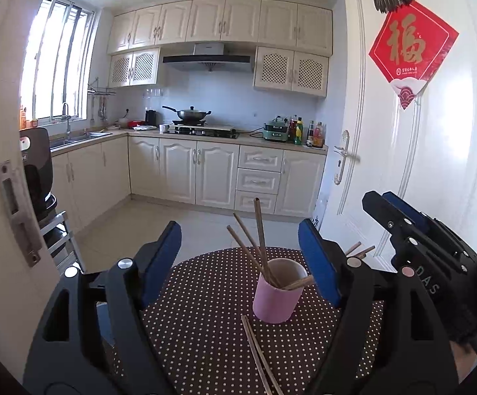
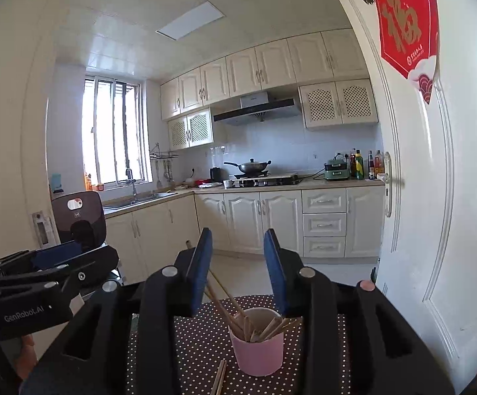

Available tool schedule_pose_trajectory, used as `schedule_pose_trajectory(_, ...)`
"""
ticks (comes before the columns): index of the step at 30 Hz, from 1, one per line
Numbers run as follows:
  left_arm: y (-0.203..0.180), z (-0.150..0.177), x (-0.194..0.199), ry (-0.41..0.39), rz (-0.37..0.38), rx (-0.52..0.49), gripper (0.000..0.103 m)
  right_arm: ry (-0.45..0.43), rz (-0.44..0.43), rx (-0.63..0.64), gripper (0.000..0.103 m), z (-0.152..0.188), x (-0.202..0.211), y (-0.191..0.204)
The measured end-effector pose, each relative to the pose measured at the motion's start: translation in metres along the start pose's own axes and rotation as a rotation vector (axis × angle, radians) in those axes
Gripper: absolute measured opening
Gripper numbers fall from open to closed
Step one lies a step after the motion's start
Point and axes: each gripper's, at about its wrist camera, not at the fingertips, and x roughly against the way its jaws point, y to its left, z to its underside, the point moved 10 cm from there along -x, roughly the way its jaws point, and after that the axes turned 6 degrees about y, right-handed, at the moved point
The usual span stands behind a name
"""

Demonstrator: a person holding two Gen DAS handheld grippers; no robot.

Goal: Organize utensils
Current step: 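Lower the chopsticks into the cup and open the left then right gripper, then lower both open grippers toward the last two chopsticks on the table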

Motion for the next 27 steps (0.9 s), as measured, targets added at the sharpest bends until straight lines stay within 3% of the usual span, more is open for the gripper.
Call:
schedule_pose_trajectory(16, 0.013, 0.029, 0.046, -0.031, -0.058, -0.020, 0.081, 0.036, -0.017, 0.039, 0.039, 0.035, 0.038, 0.020)
schedule_pose_trajectory(20, 0.019, 0.050, 0.038, 0.022, -0.075, -0.032, 0.082, 0.079, -0.019, 0.038, 0.039, 0.054, 0.038, 0.020)
schedule_pose_trajectory(27, 0.018, 0.098, 0.002, 0.231, 0.004, -0.029, 0.082, 0.236, -0.033, 0.026, 0.041, 0.108, 0.017, 0.012)
